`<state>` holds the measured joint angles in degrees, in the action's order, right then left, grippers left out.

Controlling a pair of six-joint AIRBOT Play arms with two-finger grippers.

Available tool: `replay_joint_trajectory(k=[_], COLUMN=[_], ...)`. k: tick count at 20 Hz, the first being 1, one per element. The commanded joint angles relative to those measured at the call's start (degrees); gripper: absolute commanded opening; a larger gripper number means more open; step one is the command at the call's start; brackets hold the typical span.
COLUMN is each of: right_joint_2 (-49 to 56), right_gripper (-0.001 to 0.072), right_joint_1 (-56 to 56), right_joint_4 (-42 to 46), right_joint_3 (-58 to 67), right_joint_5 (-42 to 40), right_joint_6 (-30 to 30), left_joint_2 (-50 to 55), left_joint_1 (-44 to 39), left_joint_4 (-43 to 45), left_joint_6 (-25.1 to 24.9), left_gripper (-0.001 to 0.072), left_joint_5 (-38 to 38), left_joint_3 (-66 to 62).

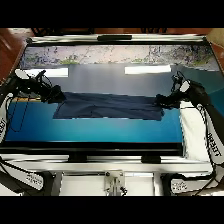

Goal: Fold the shirts.

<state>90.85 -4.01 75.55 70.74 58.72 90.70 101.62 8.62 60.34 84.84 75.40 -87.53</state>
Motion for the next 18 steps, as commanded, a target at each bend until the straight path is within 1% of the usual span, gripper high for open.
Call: replay_joint_trajectory(k=[1, 2, 3, 4, 6, 8, 10, 15, 17, 18], right_joint_2=[0.11, -0.13, -0.15, -0.13, 0.31, 1.7, 4.04, 9.86, 10.91, 11.15], right_gripper=[0.0512, 0.0512, 0.0576, 0.0671, 0.0671, 0.0671, 0.0671, 0.0671, 0.0669, 0.0592], right_joint_1=[0.15, -0.22, -0.81, -1.77, -4.59, -7.56, -9.22, -6.78, -4.94, -4.07], right_joint_4=[0.09, 0.0, -0.31, -1.62, -4.42, -5.64, -8.92, -11.3, -12.72, -13.9], right_joint_3=[2.91, 3.8, 4.55, 4.79, 4.79, 4.76, 4.76, 4.79, 4.79, 4.79], right_joint_5=[0.81, 1.33, 2.16, 2.8, 4.98, 8.17, 10.58, 8.9, 8.22, 8.44], right_joint_6=[-2.71, -3.15, -3.34, -4.13, -5.9, -5.9, -6.45, -5.44, -4.76, -4.85], left_joint_2=[2.47, 2.45, 2.45, 2.38, 1.66, 0.02, -1.79, -5.44, -6.49, -6.75], left_joint_1=[0.33, 0.74, 1.09, 1.33, 1.46, 1.42, 1.33, -0.72, -1.97, -2.64], left_joint_4=[-0.33, -0.35, -0.35, -0.35, -0.37, -0.39, -0.39, -0.42, -0.39, -0.39], left_joint_6=[0.28, 0.31, 0.31, 0.26, -0.39, -1.7, -1.66, -2.01, -2.12, -2.1], left_gripper=[0.062, 0.0619, 0.0619, 0.0617, 0.0606, 0.0606, 0.0605, 0.0605, 0.0594, 0.0594], left_joint_5=[4.24, 5.84, 7.8, 9.64, 11.61, 11.34, 10.36, 10.14, 10.08, 10.05], left_joint_3=[-1.05, -1.46, -2.01, -2.6, -3.43, -3.5, -3.5, -3.5, -3.52, -3.58])
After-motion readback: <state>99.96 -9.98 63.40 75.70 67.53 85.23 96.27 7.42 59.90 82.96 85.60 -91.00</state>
